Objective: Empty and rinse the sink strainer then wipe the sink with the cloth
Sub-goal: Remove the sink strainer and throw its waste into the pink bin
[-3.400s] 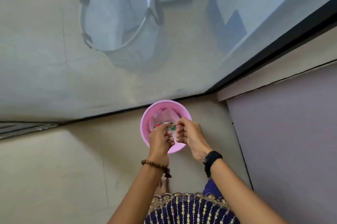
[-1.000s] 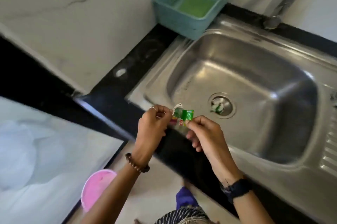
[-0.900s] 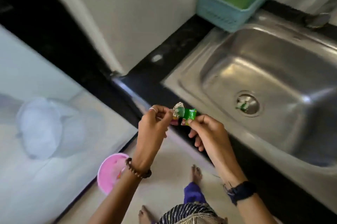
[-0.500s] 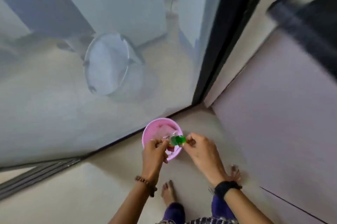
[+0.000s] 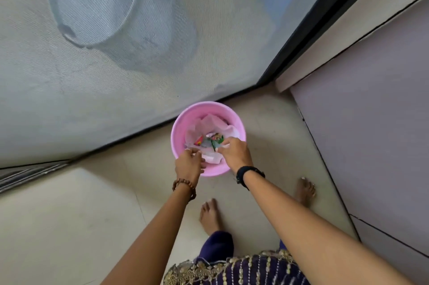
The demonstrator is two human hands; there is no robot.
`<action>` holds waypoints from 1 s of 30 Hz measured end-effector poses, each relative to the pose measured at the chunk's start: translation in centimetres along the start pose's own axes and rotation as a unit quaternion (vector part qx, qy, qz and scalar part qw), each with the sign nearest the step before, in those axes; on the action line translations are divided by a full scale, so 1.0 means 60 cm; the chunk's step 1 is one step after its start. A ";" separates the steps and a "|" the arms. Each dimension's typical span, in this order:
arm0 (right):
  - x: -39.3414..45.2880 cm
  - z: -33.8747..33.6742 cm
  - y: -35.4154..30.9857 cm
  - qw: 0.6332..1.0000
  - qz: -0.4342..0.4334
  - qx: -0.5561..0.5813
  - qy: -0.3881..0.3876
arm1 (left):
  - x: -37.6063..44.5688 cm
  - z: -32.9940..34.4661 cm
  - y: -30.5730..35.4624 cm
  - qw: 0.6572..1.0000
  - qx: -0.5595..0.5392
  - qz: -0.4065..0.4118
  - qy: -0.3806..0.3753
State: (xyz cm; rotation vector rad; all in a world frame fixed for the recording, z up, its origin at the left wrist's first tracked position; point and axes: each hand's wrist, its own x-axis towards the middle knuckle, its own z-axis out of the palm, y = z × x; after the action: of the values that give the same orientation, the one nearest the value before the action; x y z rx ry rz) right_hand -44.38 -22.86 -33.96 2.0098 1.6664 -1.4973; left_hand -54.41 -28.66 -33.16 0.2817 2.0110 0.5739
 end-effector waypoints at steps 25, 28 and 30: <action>-0.647 -0.749 -0.070 0.783 -0.167 0.587 0.120 | -0.790 0.109 0.567 0.857 -0.147 0.230 -0.437; -0.694 -0.839 0.009 0.764 -0.164 0.594 0.188 | -0.870 0.199 0.608 0.836 -0.059 0.276 -0.471; -0.702 -0.896 0.069 0.768 -0.150 0.568 0.255 | -0.901 0.265 0.635 0.822 0.005 0.293 -0.488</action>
State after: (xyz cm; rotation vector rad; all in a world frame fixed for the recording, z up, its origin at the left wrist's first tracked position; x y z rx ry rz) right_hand -5.08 -18.49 21.88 3.0280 1.3245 -2.7333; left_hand -15.76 -14.44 20.99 1.0018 0.8947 0.6109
